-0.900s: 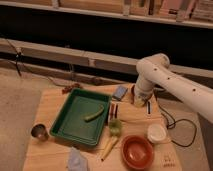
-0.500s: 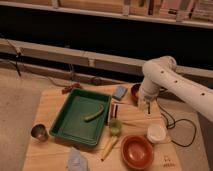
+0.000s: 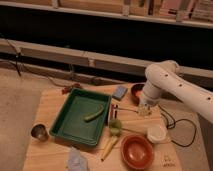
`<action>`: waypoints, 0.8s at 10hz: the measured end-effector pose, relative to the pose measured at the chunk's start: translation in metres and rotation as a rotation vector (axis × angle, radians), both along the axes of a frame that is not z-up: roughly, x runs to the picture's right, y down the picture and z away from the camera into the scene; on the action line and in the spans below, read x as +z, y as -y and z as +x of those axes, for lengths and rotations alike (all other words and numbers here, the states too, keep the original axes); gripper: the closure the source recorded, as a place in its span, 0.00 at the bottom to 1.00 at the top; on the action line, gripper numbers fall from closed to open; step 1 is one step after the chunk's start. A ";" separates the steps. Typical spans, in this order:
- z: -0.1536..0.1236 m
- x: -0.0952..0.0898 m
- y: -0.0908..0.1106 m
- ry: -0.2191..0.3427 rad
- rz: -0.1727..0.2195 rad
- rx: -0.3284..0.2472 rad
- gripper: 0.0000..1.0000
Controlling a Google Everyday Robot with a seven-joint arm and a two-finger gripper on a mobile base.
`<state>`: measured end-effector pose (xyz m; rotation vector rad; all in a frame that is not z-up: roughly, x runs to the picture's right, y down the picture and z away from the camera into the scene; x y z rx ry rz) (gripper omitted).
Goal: Place fork in paper cup
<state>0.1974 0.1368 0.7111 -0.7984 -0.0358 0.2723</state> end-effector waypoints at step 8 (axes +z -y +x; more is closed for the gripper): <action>0.035 -0.022 -0.027 -0.058 -0.066 -0.056 1.00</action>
